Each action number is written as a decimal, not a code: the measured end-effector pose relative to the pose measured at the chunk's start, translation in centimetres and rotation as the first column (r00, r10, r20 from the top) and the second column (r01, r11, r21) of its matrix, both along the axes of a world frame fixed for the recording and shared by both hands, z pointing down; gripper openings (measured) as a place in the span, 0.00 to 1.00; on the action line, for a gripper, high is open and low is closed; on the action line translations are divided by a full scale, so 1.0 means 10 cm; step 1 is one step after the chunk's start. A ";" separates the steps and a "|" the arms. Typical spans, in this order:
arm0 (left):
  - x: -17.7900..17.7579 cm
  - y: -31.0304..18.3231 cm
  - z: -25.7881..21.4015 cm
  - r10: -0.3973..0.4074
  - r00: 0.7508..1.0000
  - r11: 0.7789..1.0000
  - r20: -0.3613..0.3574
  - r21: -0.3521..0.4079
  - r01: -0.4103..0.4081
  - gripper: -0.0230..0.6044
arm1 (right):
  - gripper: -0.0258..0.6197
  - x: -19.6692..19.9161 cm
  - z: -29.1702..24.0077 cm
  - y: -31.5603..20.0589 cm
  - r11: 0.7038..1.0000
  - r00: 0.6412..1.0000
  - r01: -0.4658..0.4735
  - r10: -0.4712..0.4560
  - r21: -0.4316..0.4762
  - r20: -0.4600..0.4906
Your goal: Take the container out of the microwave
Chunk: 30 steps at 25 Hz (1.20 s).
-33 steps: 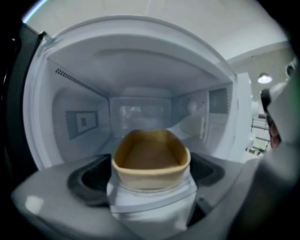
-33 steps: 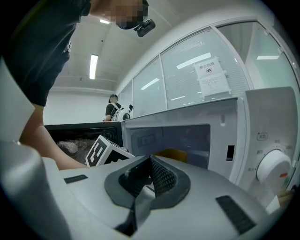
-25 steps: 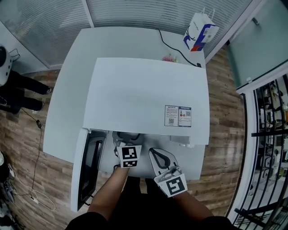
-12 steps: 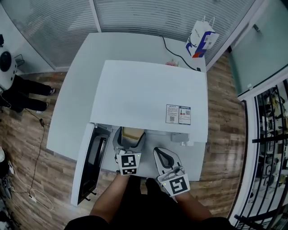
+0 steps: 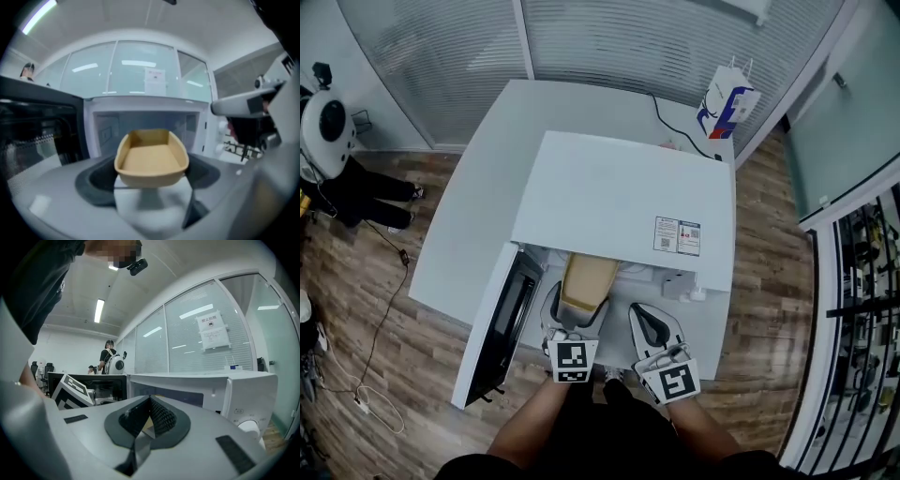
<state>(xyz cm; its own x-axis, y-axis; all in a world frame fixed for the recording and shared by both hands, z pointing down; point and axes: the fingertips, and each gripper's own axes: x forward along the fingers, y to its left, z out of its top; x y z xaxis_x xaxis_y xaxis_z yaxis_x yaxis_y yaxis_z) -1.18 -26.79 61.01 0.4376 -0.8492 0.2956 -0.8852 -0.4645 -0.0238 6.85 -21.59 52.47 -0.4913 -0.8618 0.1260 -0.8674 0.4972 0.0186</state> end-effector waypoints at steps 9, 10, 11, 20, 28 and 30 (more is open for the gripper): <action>-0.19 0.38 -0.29 0.026 1.000 0.999 0.009 0.021 -0.026 0.74 | 0.04 -0.14 -0.31 0.03 0.997 0.999 0.032 -0.033 0.069 0.003; -0.21 0.44 -0.31 0.028 1.000 0.999 0.008 0.020 -0.028 0.74 | 0.04 -0.15 -0.33 0.03 0.997 0.999 0.033 -0.033 0.075 0.002; -0.22 0.49 -0.33 0.030 1.000 0.999 0.007 0.020 -0.030 0.74 | 0.04 -0.14 -0.35 0.03 0.996 0.999 0.032 -0.032 0.080 0.001; -0.38 0.83 -0.54 0.030 1.000 0.998 -0.001 0.049 -0.030 0.74 | 0.04 -0.06 -0.47 0.04 0.994 1.000 0.002 -0.001 0.112 -0.004; -0.40 0.81 -0.93 0.024 0.999 0.992 -0.045 0.124 -0.019 0.74 | 0.04 -0.05 -0.62 0.03 0.989 1.000 -0.016 0.016 0.149 0.003; -0.39 0.77 -1.02 0.022 0.998 0.990 -0.053 0.142 -0.014 0.74 | 0.04 -0.05 -0.69 0.02 0.987 1.000 -0.011 0.011 0.162 0.005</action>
